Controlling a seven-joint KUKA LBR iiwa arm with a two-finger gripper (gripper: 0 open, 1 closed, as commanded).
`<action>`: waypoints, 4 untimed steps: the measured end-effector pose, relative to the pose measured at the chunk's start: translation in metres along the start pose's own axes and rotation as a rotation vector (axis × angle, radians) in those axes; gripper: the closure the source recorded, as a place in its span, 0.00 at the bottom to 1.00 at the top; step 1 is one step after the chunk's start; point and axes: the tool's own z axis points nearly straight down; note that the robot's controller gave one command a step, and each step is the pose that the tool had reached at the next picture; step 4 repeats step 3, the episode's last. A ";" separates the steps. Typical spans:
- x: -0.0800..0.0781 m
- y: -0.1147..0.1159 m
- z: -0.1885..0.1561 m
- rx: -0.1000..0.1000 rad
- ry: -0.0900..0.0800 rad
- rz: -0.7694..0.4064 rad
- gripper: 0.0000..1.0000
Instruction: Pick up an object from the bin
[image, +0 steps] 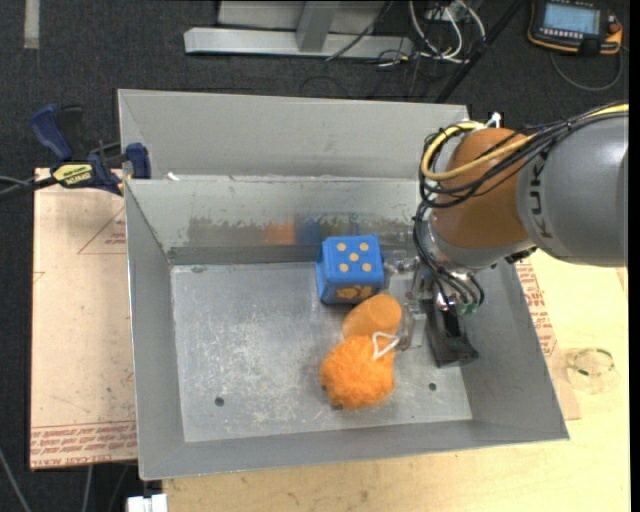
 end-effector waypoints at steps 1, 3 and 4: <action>0.019 0.023 -0.023 0.003 -0.025 -0.017 0.00; 0.012 0.019 -0.011 0.003 -0.024 -0.069 1.00; 0.012 0.019 -0.011 0.003 -0.024 -0.069 1.00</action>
Offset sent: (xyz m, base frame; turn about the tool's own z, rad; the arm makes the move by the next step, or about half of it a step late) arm -0.0201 0.0487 -0.0444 -0.1400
